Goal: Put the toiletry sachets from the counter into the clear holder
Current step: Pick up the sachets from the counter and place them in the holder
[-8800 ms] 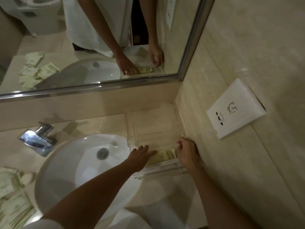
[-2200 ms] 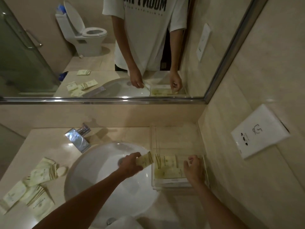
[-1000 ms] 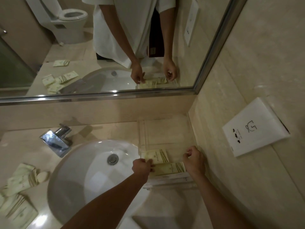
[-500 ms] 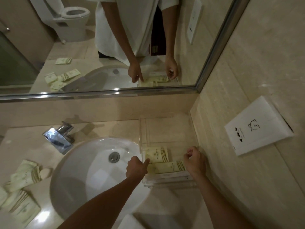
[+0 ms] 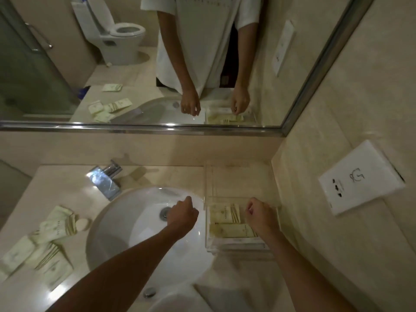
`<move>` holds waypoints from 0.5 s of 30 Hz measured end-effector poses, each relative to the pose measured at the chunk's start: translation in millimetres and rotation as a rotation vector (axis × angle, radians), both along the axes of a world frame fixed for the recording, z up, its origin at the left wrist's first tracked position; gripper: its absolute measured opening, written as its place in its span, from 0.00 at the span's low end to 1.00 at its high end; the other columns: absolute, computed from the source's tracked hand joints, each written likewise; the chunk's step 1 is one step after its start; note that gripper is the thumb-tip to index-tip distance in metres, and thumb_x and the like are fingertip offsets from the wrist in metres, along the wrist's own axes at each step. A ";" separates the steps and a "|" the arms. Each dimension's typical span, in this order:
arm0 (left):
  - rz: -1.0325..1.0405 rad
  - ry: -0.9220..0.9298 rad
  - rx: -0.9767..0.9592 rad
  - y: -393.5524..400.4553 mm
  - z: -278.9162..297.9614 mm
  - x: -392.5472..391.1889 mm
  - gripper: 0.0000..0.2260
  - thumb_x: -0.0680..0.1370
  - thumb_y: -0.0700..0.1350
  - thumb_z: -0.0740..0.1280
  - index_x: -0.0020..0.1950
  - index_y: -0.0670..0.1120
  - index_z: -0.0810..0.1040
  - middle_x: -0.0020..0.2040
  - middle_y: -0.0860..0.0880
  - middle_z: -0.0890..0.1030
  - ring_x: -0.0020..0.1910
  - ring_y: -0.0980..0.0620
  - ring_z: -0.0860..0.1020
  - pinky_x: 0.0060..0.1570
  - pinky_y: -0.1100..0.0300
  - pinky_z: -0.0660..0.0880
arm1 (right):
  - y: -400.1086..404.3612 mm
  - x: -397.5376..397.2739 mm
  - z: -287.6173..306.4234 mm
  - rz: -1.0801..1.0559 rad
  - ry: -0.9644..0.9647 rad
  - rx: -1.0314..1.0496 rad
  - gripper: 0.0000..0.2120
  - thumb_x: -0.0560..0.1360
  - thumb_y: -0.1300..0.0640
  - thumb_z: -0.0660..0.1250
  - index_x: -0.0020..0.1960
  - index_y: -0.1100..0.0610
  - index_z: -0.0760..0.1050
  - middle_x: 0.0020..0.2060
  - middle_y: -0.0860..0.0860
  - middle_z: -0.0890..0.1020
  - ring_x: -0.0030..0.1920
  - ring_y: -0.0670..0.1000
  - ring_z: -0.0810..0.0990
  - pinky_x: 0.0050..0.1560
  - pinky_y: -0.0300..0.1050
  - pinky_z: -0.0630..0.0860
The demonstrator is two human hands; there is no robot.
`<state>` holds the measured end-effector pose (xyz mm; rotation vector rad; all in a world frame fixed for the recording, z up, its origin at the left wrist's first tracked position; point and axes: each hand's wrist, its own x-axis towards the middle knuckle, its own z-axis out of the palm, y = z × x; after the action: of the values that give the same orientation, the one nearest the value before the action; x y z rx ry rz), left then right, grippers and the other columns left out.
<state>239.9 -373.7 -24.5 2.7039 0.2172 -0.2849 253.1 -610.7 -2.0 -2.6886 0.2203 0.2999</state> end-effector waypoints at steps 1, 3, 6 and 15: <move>0.003 -0.007 0.009 7.7 3.3 0.2 0.05 0.76 0.46 0.60 0.47 0.44 0.69 0.42 0.45 0.78 0.39 0.43 0.77 0.39 0.53 0.75 | 6.8 0.9 3.1 0.033 -0.008 -0.012 0.05 0.75 0.55 0.61 0.42 0.54 0.74 0.37 0.51 0.82 0.37 0.53 0.80 0.33 0.42 0.71; 0.003 -0.010 0.041 24.4 10.3 -1.8 0.05 0.76 0.44 0.60 0.49 0.44 0.69 0.43 0.44 0.80 0.40 0.42 0.78 0.40 0.54 0.75 | 22.1 2.0 10.7 0.090 -0.023 -0.020 0.06 0.76 0.56 0.61 0.42 0.54 0.74 0.36 0.51 0.82 0.35 0.53 0.79 0.32 0.41 0.71; 0.015 -0.002 0.072 52.5 22.5 -10.1 0.07 0.74 0.42 0.61 0.51 0.44 0.71 0.46 0.43 0.80 0.44 0.42 0.78 0.43 0.54 0.70 | 50.5 2.8 23.5 0.151 -0.029 -0.024 0.05 0.74 0.58 0.62 0.41 0.53 0.75 0.36 0.51 0.82 0.35 0.52 0.80 0.33 0.41 0.73; 0.216 0.003 -0.011 173.2 29.7 -64.1 0.11 0.73 0.45 0.61 0.54 0.45 0.71 0.51 0.44 0.78 0.51 0.43 0.76 0.50 0.51 0.71 | 171.8 -13.2 48.3 0.400 -0.051 0.019 0.02 0.72 0.58 0.64 0.42 0.52 0.73 0.38 0.52 0.82 0.39 0.56 0.80 0.37 0.41 0.72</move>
<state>175.8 -200.6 5.2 2.6400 0.5024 -0.2254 239.9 -438.9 46.3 -2.7007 -0.3389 0.3470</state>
